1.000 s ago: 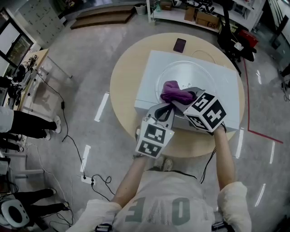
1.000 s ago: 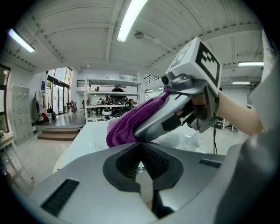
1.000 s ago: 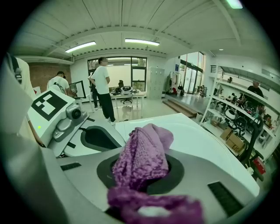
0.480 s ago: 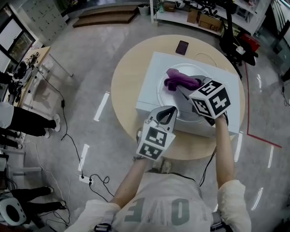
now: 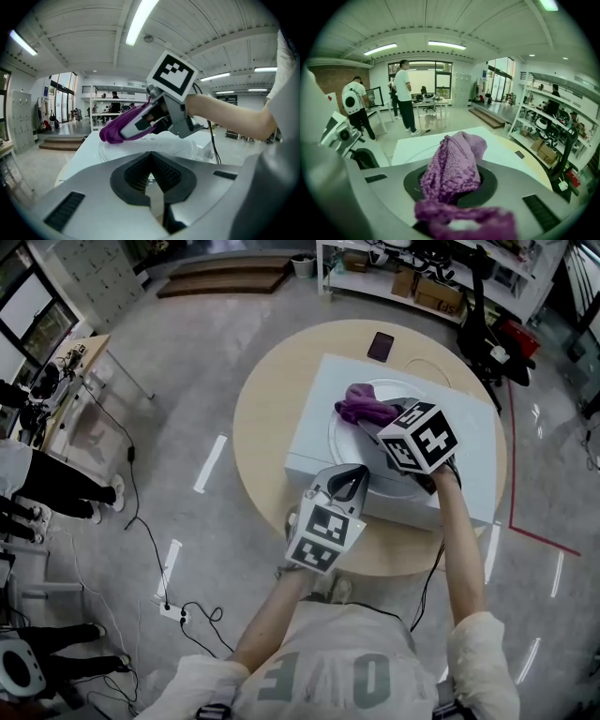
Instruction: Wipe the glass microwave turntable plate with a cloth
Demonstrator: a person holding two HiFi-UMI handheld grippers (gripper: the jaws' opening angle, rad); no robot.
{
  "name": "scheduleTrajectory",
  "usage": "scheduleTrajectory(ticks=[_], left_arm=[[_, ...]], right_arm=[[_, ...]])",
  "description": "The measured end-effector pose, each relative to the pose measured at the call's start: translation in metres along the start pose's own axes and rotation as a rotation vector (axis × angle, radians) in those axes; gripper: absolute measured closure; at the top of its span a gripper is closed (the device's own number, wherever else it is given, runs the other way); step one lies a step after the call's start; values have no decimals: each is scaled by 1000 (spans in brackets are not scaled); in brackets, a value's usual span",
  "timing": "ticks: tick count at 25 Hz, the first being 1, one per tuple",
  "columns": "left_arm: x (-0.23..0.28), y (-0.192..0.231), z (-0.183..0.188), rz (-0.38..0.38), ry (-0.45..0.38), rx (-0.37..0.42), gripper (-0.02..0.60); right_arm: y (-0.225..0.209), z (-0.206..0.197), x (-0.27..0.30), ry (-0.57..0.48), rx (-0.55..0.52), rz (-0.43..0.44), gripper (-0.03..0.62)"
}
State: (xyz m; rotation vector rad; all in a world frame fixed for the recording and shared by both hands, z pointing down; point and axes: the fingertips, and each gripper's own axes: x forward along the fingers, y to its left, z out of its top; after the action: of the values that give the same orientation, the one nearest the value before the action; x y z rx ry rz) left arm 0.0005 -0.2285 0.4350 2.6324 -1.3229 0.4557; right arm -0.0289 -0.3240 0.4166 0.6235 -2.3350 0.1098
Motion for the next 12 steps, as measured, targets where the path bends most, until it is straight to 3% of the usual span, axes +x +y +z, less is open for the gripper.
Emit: scheduleTrajectory(ticks=[5,12], left_arm=[[0,3,-1,2,-3,-1,586],[-3,4,-2,-3,-5,-4,586]], right_arm=[[41,-7,-8,6,-29,134,546],[66,-11,-12,-11,3,230,546]])
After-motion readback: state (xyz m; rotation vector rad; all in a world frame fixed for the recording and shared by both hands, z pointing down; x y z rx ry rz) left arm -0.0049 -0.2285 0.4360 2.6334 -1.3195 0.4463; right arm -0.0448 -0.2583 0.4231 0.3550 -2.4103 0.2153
